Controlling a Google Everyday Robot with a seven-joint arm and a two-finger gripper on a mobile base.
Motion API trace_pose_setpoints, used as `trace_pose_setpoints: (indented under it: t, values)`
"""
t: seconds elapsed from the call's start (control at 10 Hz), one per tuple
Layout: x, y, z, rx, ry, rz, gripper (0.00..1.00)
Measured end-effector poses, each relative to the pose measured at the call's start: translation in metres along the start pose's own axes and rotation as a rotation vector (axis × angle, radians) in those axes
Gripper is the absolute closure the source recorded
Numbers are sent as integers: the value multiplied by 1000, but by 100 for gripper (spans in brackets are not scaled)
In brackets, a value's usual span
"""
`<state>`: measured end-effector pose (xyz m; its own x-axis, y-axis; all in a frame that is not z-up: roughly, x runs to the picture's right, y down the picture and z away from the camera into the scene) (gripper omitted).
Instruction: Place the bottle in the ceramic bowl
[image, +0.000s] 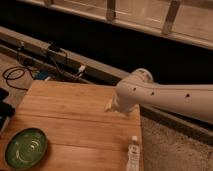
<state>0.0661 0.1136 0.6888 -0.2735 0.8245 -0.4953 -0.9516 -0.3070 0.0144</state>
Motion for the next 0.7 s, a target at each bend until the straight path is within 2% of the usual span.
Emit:
trace_pose_setpoints:
  t: [0.1,0.4,0.7]
  values:
    - [-2,-9,1,8,6,11,35]
    - [-1,-73,-3,52,18,63,35]
    - [20,-141,-2,118,90,56,35]
